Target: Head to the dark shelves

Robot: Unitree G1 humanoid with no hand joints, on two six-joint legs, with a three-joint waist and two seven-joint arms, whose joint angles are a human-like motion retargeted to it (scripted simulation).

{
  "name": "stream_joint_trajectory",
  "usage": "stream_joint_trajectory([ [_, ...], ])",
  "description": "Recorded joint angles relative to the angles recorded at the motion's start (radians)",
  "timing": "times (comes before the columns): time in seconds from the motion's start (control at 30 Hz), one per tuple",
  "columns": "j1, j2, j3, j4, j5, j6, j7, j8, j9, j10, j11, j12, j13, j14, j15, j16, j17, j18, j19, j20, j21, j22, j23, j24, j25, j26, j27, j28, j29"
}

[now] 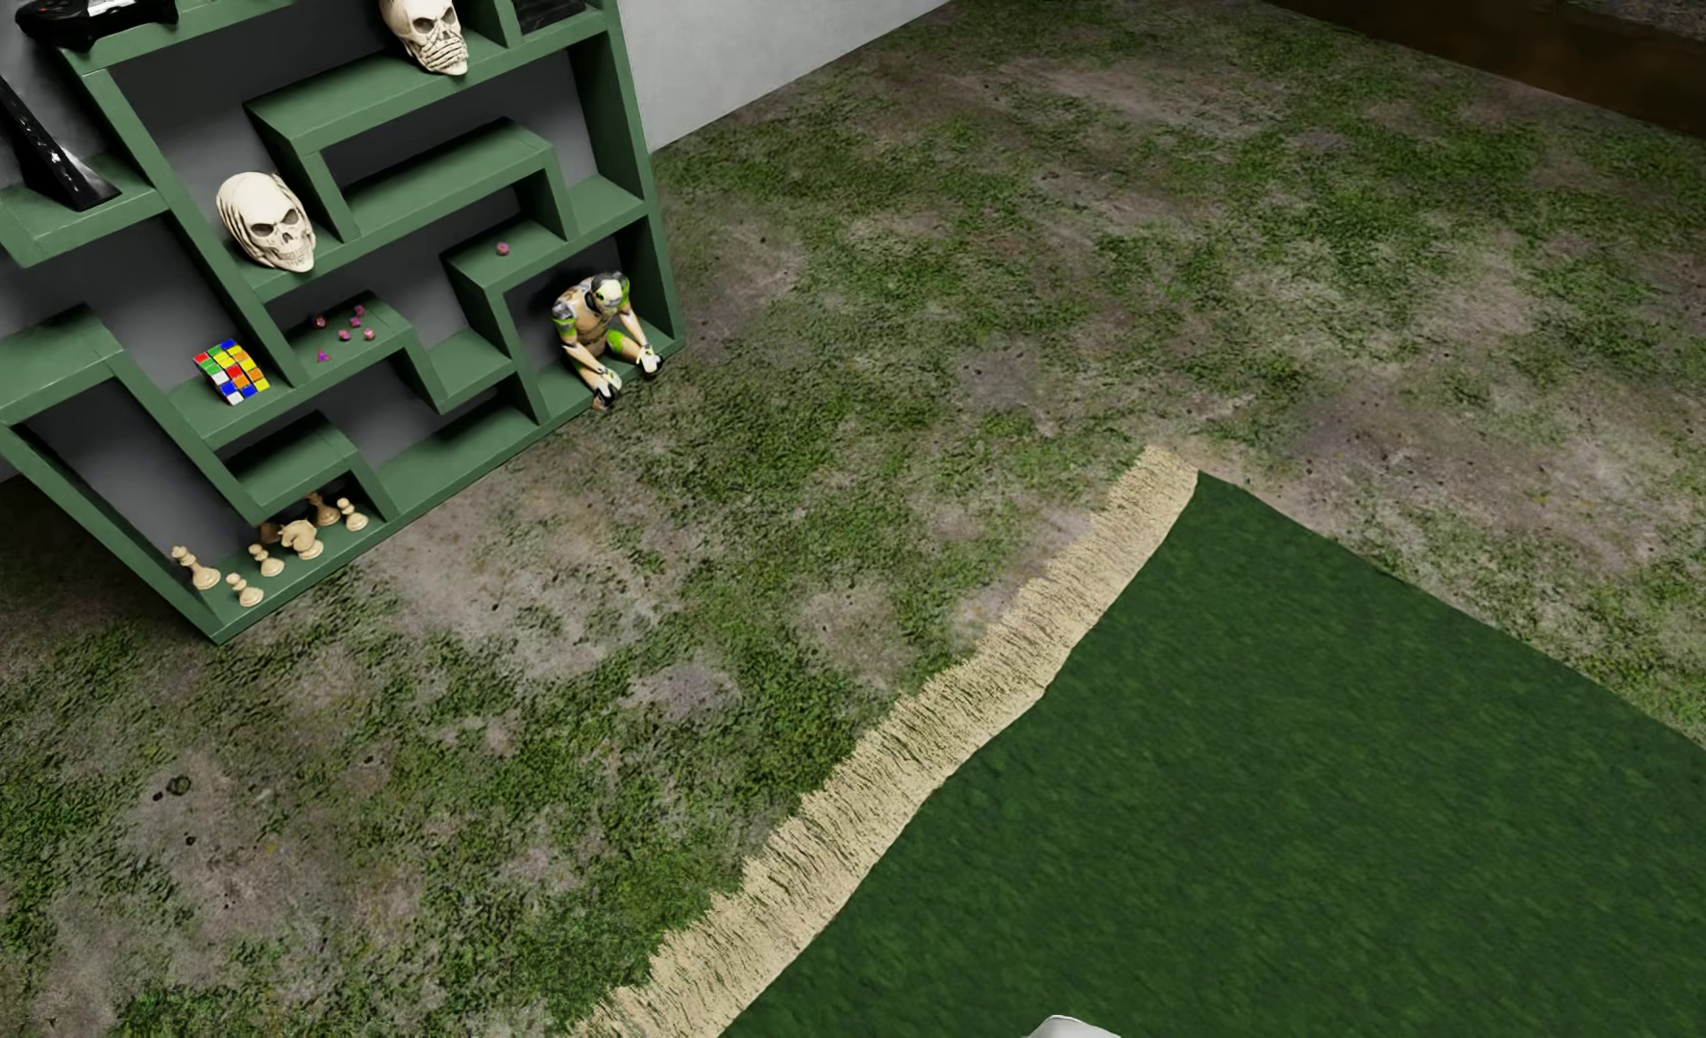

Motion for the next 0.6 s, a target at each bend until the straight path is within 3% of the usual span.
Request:
stream_joint_trajectory([
  [0.07, -0.189, 0.103, 0.021, 0.028, -0.018, 0.023, 0.009, -0.058, 0.006, 0.158, -0.036, 0.089, -0.094, -0.091, -0.052, -0.017, -0.077, 0.051, 0.007, 0.048, 0.096, -0.057, 0.075, -0.026, -0.07, -0.025, 0.015, 0.054, 0.066],
  [0.13, -0.339, 0.203, 0.046, 0.07, -0.018, 0.035, 0.062, -0.105, 0.01, 0.149, -0.084, 0.201, -0.194, -0.088, -0.094, -0.032, -0.163, 0.046, 0.017, 0.118, 0.204, -0.153, 0.133, -0.098, -0.165, -0.074, -0.004, 0.1, 0.115],
  [0.17, -0.398, 0.251, 0.058, 0.09, -0.014, 0.039, 0.095, -0.129, 0.012, 0.079, -0.11, 0.239, -0.241, -0.095, -0.114, -0.046, -0.191, 0.048, 0.023, 0.149, 0.234, -0.189, 0.136, -0.132, -0.186, -0.082, -0.01, 0.106, 0.111],
  [0.23, -0.466, 0.343, 0.076, 0.102, -0.001, 0.043, 0.175, -0.177, 0.014, -0.194, -0.162, 0.276, -0.307, -0.091, -0.154, -0.056, -0.243, 0.072, 0.038, 0.188, 0.235, -0.196, 0.096, -0.173, -0.158, -0.078, -0.041, 0.096, 0.068],
  [0.27, -0.47, 0.385, 0.082, 0.085, 0.006, 0.043, 0.214, -0.203, 0.015, -0.404, -0.189, 0.277, -0.327, -0.074, -0.168, -0.058, -0.257, 0.045, 0.045, 0.193, 0.205, -0.174, 0.062, -0.172, -0.117, -0.065, -0.053, 0.079, 0.036],
  [0.3, -0.454, 0.426, 0.086, 0.046, 0.017, 0.043, 0.245, -0.229, 0.015, -0.664, -0.218, 0.275, -0.344, -0.059, -0.182, -0.058, -0.26, 0.045, 0.053, 0.19, 0.165, -0.149, 0.029, -0.159, -0.06, -0.054, -0.053, 0.057, 0.006],
  [0.33, -0.437, 0.469, 0.088, -0.002, 0.031, 0.041, 0.242, -0.25, 0.013, -0.918, -0.258, 0.274, -0.358, -0.065, -0.189, -0.053, -0.26, -0.01, 0.062, 0.173, 0.141, -0.125, 0.0, -0.126, -0.016, -0.049, -0.058, 0.032, -0.027],
  [0.37, -0.442, 0.517, 0.089, -0.041, 0.049, 0.038, 0.236, -0.272, 0.011, -1.068, -0.295, 0.278, -0.368, -0.122, -0.196, -0.046, -0.261, -0.014, 0.072, 0.152, 0.134, -0.107, -0.019, -0.084, 0.009, -0.057, -0.058, 0.01, -0.053],
  [0.4, -0.46, 0.565, 0.084, -0.056, 0.068, 0.035, 0.278, -0.301, 0.008, -1.065, -0.318, 0.278, -0.369, -0.138, -0.205, -0.041, -0.258, -0.062, 0.082, 0.142, 0.126, -0.097, -0.031, -0.051, 0.035, -0.068, -0.057, -0.008, -0.063],
  [0.47, -0.47, 0.64, 0.086, -0.059, 0.083, 0.022, 0.327, -0.328, 0.003, -0.881, -0.298, 0.277, -0.343, -0.096, -0.204, -0.041, -0.247, 0.061, 0.11, 0.152, 0.132, -0.097, -0.044, -0.004, 0.041, -0.077, -0.057, -0.016, -0.077],
  [0.5, -0.46, 0.676, 0.099, -0.063, 0.072, 0.012, 0.322, -0.317, 0.0, -0.821, -0.271, 0.285, -0.328, -0.099, -0.163, -0.06, -0.239, 0.179, 0.125, 0.182, 0.16, -0.114, -0.035, -0.007, 0.02, -0.072, -0.053, -0.009, -0.067],
  [0.53, -0.427, 0.695, 0.111, -0.06, 0.045, -0.001, 0.335, -0.296, -0.005, -0.786, -0.208, 0.298, -0.309, -0.034, -0.101, -0.089, -0.234, 0.27, 0.118, 0.225, 0.19, -0.138, -0.02, -0.029, -0.008, -0.067, -0.055, 0.017, -0.049],
  [0.57, -0.413, 0.674, 0.119, -0.064, 0.005, -0.018, 0.341, -0.263, -0.007, -0.731, -0.089, 0.302, -0.286, -0.04, 0.001, -0.117, -0.228, 0.309, 0.092, 0.263, 0.207, -0.15, -0.005, -0.057, -0.034, -0.065, -0.041, 0.051, -0.03],
  [0.6, -0.387, 0.632, 0.121, -0.081, -0.055, -0.04, 0.349, -0.245, -0.008, -0.685, 0.077, 0.291, -0.256, -0.087, 0.091, -0.136, -0.212, 0.307, 0.033, 0.286, 0.209, -0.139, 0.008, -0.078, -0.047, -0.062, -0.023, 0.082, -0.006],
])
